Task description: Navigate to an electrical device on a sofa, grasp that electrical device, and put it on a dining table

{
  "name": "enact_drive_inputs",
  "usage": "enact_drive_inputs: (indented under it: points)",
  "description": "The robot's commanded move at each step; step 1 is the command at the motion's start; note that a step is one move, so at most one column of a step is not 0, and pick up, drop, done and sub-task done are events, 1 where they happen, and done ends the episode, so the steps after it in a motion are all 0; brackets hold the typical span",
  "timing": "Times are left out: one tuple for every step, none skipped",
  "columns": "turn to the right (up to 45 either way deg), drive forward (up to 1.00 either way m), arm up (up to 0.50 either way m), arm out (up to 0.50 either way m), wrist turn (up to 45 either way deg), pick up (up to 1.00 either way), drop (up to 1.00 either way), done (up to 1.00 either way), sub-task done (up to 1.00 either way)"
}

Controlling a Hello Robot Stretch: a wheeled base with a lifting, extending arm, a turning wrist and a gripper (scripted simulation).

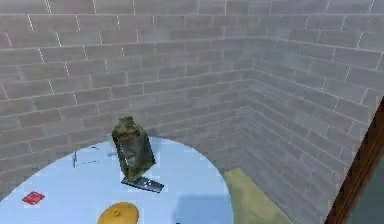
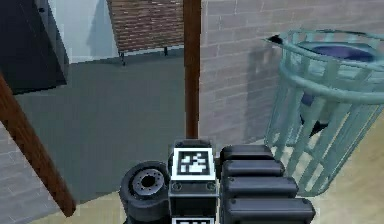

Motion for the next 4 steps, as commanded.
enact_drive_inputs:
  points:
    - [-45.0,0.00,0.00,0.00,0.0,0.00,0.00,0.00,0.00]
    - [-45.0,0.00,0.00,0.00,0.0,0.00,0.00,0.00,0.00]
    - [0.0,0.00,0.00,0.48,0.0,0.00,0.00,0.00,0.00]
    - [0.0,0.00,0.00,0.00,39.0,0.00,0.00,0.00,0.00]
